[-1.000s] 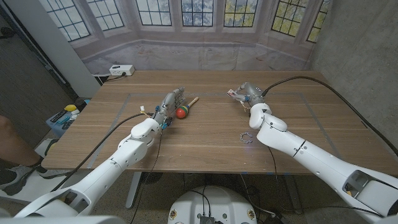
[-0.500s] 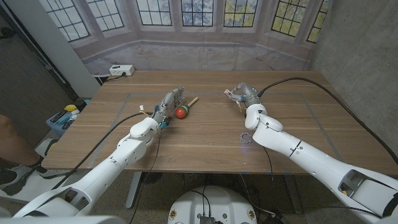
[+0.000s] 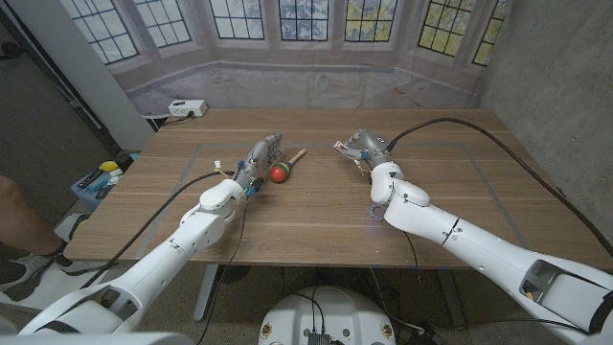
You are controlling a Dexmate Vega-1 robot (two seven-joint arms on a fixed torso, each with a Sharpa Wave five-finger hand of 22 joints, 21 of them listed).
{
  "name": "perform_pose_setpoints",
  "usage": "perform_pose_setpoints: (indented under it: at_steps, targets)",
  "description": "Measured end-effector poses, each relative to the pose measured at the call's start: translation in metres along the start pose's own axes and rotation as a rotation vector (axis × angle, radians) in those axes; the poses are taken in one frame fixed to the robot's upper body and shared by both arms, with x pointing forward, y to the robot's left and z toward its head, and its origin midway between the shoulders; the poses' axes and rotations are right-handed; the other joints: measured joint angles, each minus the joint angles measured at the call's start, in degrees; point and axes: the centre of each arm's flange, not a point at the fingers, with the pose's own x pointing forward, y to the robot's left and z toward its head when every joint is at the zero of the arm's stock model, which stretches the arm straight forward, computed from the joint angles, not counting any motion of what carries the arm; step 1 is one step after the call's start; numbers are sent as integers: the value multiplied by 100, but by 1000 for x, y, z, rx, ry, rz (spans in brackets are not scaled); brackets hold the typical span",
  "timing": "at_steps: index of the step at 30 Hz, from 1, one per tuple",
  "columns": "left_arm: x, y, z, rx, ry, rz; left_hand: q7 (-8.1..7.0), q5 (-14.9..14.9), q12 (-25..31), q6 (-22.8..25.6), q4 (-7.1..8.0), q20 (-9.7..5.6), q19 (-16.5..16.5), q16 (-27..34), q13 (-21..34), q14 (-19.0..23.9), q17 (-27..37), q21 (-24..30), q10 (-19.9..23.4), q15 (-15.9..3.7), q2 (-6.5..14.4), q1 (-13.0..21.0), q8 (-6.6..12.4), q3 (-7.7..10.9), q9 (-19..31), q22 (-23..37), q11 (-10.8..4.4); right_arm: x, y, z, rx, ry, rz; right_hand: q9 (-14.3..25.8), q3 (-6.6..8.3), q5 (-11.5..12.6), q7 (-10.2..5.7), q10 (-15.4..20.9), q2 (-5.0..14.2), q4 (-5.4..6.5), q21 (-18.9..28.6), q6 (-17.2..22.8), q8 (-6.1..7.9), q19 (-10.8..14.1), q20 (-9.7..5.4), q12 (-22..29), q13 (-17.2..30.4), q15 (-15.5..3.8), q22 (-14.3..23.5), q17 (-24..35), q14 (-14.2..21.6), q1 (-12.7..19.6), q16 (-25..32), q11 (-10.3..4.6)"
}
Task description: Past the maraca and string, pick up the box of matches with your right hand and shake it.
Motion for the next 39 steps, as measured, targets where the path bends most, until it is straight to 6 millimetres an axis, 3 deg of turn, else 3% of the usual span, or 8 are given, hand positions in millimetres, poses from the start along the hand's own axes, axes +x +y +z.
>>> perform_pose_setpoints:
  at_steps: [23,39]
  targets:
    - [-6,-4,1,7,-1,0,0,0,0,0,0,0,0,0,0,-21,0,0,31,21,0,0,0,0,0,0,31,-23,20,14,-71,-80,49,-1,-17,-21,-1,60,44,17,0,-1,-44,40,40,-26,0,-23,0,0,84,-44,0,-21]
    - [-6,-5,2,8,-5,2,0,0,0,0,-16,0,0,0,0,-21,14,0,-1,20,0,0,0,-16,0,0,63,-9,3,6,-59,-45,-26,4,-17,-21,23,90,67,16,0,23,-44,40,40,-25,0,8,0,0,115,-67,0,9]
